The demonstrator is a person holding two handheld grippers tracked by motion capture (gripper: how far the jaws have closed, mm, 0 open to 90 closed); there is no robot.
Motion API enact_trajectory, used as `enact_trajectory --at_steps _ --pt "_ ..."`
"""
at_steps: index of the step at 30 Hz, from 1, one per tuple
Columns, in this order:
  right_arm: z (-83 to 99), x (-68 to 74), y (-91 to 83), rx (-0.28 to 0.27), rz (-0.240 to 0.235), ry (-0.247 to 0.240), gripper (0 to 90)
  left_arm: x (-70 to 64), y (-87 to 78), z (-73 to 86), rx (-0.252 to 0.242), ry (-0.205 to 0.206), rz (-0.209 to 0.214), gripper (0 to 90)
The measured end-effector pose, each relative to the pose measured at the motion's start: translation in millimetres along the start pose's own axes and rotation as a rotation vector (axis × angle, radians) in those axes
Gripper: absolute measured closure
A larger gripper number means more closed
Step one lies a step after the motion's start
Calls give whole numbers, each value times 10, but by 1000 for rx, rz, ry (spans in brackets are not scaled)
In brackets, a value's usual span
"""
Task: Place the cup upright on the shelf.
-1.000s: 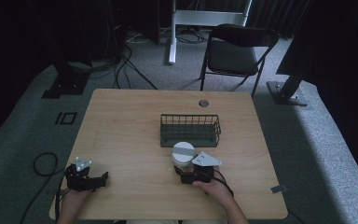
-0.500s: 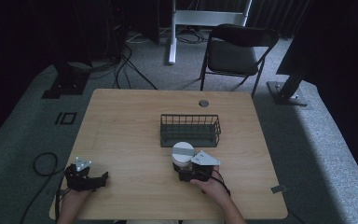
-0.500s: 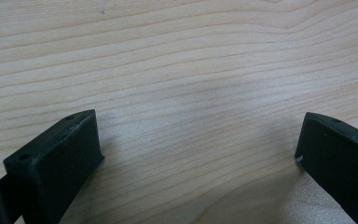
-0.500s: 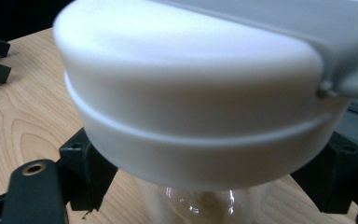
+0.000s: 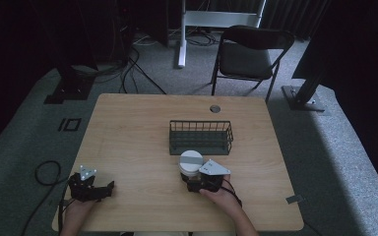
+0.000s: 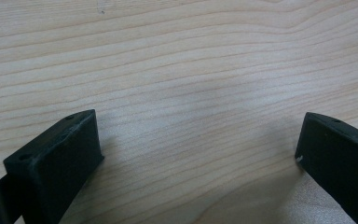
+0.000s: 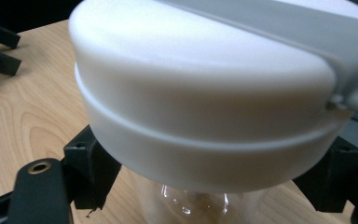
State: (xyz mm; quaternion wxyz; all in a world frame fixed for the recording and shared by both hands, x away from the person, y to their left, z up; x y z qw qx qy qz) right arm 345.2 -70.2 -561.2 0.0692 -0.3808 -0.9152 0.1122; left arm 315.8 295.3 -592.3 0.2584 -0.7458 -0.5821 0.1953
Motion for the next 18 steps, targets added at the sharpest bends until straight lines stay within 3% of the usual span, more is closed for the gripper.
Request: enact_trajectory --at_steps 18 --pt "-167 61 -1 -5 -29 -9 186 -1 1 -1 -2 -2 0 2"
Point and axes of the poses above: each handheld gripper's, and its own axes: y roughly forward along the jaws, z roughly out of its underside, x roughly to its left, the point moved 6 cm from there along y, roughly forward along the jaws, and after that the axes turned 9 degrees about -x, right-handed, at the moved point
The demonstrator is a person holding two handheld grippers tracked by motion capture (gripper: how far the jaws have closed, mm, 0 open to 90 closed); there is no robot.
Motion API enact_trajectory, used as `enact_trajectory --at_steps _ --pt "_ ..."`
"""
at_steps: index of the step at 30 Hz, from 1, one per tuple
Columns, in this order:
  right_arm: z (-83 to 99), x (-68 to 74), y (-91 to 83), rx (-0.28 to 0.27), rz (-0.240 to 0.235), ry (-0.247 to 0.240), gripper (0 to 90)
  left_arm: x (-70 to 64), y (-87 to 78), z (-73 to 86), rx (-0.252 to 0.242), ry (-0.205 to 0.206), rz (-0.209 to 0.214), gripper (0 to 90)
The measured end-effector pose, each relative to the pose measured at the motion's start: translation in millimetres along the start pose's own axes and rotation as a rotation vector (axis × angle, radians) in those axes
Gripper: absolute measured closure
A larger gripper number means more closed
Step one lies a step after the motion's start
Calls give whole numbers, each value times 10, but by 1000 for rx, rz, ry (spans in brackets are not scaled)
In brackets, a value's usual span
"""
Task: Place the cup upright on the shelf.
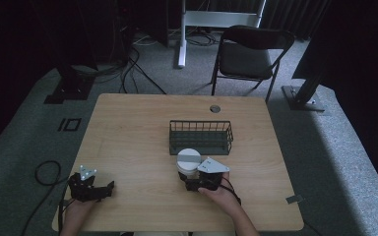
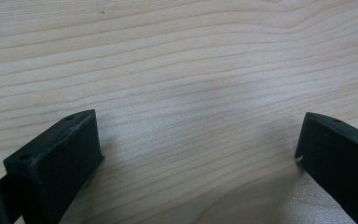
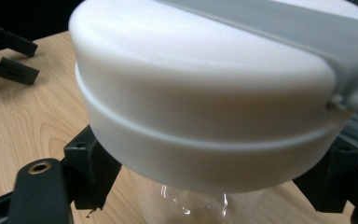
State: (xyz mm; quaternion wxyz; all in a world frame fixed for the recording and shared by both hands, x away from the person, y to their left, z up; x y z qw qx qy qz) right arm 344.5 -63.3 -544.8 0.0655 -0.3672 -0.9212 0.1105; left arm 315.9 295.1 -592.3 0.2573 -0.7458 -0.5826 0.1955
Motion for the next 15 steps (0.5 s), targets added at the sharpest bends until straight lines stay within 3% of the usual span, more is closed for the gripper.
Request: enact_trajectory --at_steps 15 --pt "-293 14 12 -29 -22 -4 186 0 0 0 0 0 0 2"
Point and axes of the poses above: each handheld gripper's, and its own axes: y roughly forward along the jaws, z roughly out of its underside, x roughly to its left, the point moved 6 cm from there along y, roughly forward along the jaws, and after that the axes turned 9 degrees about -x, right-handed, at the moved point
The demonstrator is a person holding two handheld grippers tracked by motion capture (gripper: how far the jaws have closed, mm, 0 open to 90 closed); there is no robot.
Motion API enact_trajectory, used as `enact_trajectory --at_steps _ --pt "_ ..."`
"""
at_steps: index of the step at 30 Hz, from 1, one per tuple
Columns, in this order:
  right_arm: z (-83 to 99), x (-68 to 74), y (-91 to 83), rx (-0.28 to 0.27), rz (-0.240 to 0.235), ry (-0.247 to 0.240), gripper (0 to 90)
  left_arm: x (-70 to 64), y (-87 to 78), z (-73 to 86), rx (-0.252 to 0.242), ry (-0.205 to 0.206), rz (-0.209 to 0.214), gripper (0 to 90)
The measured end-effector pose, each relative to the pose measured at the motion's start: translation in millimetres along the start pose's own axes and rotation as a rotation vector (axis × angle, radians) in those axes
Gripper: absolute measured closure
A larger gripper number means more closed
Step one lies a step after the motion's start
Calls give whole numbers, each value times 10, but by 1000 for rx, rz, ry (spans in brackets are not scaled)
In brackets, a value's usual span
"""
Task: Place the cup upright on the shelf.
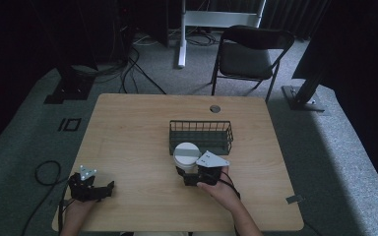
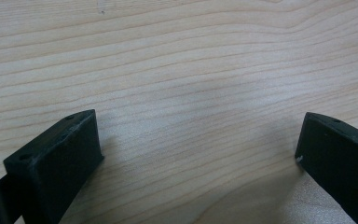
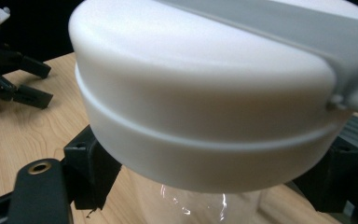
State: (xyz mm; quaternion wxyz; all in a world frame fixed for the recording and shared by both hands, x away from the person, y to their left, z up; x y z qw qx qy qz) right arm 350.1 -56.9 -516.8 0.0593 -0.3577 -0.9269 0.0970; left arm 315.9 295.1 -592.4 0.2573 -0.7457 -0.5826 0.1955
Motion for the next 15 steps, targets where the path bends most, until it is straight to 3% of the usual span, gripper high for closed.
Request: enact_trajectory --at_steps 15 --pt "-334 -128 39 -40 15 -5 186 -1 1 -1 -2 -2 0 2"
Point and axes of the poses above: each handheld gripper's, and its own axes: y roughly forward along the jaws, z roughly out of its underside, x roughly to its left, the point moved 6 cm from there along y, roughly forward along the jaws, and after that the axes turned 9 degrees about -x, right-handed, at the moved point
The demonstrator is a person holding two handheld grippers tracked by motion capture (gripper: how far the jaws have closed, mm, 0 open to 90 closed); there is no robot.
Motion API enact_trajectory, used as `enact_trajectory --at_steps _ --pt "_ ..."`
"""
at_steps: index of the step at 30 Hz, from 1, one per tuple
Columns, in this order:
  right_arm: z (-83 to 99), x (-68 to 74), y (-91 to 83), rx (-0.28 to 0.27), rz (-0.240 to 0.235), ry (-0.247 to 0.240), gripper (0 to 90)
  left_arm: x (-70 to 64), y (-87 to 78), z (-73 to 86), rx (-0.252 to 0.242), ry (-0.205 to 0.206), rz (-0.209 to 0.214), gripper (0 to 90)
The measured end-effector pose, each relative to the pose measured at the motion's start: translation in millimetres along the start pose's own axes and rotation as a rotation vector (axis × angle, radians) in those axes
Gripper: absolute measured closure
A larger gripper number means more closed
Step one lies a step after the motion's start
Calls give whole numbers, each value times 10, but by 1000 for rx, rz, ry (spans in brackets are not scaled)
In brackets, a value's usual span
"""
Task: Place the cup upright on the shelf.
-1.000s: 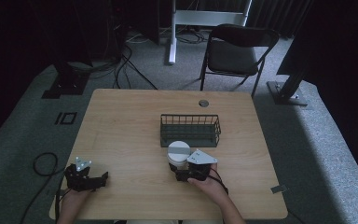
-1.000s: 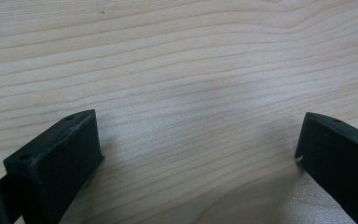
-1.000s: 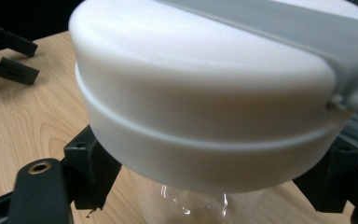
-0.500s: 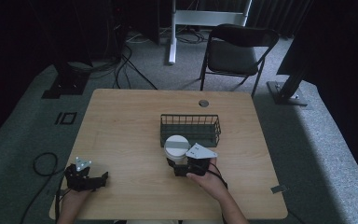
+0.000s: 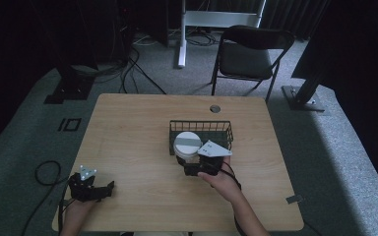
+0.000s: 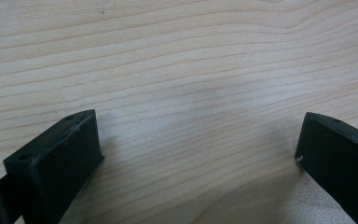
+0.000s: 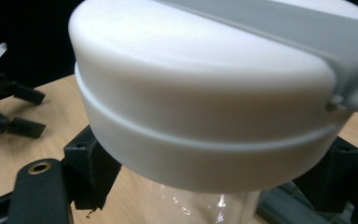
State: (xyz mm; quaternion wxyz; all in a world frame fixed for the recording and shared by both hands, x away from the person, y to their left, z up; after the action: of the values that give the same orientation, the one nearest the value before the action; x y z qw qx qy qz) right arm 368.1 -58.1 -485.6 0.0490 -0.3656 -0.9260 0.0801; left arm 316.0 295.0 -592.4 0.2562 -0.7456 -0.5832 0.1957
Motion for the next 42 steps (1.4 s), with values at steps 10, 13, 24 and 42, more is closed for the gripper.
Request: enact_trajectory --at_steps 10,13,24,42 --pt "-206 -138 58 -21 38 -1 185 2 -1 1 2 3 0 2" --pt "-275 -201 77 -26 51 5 186 2 -1 0 1 2 0 2" --pt "-466 -418 155 -39 110 19 185 0 -1 1 1 0 0 2" --pt "-498 -812 270 -16 244 36 186 1 -1 1 1 1 0 2"
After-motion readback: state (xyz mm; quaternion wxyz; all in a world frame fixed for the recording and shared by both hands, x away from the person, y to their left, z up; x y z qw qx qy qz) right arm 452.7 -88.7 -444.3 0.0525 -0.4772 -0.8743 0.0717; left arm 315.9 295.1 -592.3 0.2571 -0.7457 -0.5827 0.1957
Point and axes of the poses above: each handheld gripper's, and its own axes: y roughly forward along the jaws, z roughly out of its underside, x roughly to its left, the point moved 6 cm from there along y, roughly forward along the jaws, and after that the axes turned 9 degrees about -x, right-handed, at the moved point
